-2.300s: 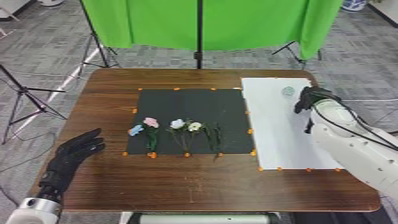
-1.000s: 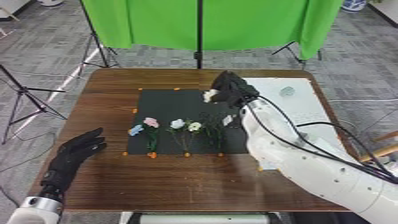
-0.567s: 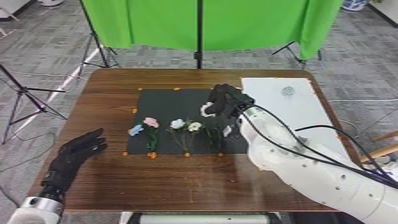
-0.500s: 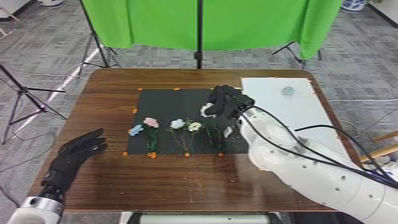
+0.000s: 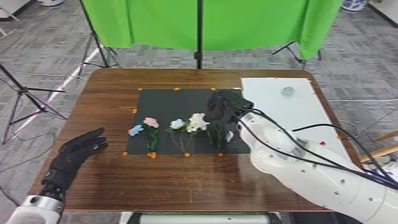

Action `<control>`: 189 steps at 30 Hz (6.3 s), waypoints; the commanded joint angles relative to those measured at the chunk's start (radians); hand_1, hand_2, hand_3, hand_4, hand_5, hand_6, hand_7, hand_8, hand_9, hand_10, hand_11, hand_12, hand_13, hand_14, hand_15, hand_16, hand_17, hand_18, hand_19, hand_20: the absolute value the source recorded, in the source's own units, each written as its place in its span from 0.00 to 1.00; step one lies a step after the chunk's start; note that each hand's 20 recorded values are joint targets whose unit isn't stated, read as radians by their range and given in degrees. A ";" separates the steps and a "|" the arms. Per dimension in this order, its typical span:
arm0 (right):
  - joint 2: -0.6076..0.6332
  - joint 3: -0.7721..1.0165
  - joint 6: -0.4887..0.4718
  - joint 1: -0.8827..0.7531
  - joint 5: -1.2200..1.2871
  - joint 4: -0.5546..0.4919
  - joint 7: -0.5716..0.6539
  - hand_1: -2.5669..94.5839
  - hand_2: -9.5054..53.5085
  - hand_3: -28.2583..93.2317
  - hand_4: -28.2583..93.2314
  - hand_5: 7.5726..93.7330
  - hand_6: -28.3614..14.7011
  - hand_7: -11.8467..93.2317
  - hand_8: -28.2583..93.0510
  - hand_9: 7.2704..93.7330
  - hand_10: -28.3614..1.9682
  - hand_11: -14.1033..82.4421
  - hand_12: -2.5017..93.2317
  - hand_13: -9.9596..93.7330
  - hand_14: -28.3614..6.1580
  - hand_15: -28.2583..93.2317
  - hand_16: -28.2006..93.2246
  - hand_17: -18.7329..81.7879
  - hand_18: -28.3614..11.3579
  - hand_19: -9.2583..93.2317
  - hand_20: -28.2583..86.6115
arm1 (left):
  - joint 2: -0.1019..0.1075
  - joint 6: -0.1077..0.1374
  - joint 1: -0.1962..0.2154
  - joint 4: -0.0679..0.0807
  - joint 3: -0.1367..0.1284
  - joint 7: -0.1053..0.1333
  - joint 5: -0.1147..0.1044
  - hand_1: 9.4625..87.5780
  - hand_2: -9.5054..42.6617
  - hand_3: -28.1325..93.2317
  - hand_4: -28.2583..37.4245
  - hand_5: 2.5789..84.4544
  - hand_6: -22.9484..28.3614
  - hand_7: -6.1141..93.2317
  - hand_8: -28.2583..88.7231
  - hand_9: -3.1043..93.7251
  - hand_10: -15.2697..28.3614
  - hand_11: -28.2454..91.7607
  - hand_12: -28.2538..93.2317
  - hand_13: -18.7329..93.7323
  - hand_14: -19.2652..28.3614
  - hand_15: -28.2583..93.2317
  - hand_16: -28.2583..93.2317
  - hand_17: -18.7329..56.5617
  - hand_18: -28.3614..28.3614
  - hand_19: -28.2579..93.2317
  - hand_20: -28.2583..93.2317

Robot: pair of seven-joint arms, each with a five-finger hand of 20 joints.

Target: Arrange flowers

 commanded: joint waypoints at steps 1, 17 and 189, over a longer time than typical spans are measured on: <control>0.017 -0.008 0.101 0.015 -0.022 -0.006 -0.072 0.39 0.00 0.76 0.11 0.69 0.65 0.27 0.16 0.82 0.50 0.42 0.28 0.94 0.73 0.73 0.55 0.78 0.32 1.00 0.71 | 0.002 -0.012 0.004 0.006 0.000 -0.010 0.003 0.34 0.00 0.75 0.26 0.48 0.53 0.16 0.19 0.45 0.63 0.37 0.34 0.48 0.76 0.38 0.26 0.34 0.75 0.30 0.39; 0.007 -0.049 -0.108 0.076 -0.080 -0.002 -0.200 0.24 0.40 0.78 0.14 0.70 0.75 0.27 0.14 0.76 0.45 0.70 0.45 0.91 0.65 0.82 0.57 0.78 0.25 1.00 0.81 | -0.003 -0.008 0.002 0.005 0.003 -0.007 0.004 0.34 0.00 0.74 0.26 0.48 0.53 0.16 0.19 0.45 0.63 0.37 0.34 0.48 0.76 0.38 0.26 0.34 0.76 0.30 0.39; 0.024 0.070 0.186 0.077 -0.038 0.484 0.163 0.55 0.00 0.76 0.08 0.68 0.68 0.29 0.23 0.82 0.54 0.30 0.32 0.93 0.72 0.79 0.54 0.79 0.30 1.00 0.78 | -0.016 -0.001 0.011 -0.001 -0.001 -0.014 0.008 0.34 0.00 0.74 0.26 0.48 0.53 0.16 0.19 0.45 0.63 0.37 0.34 0.47 0.77 0.38 0.26 0.34 0.76 0.30 0.39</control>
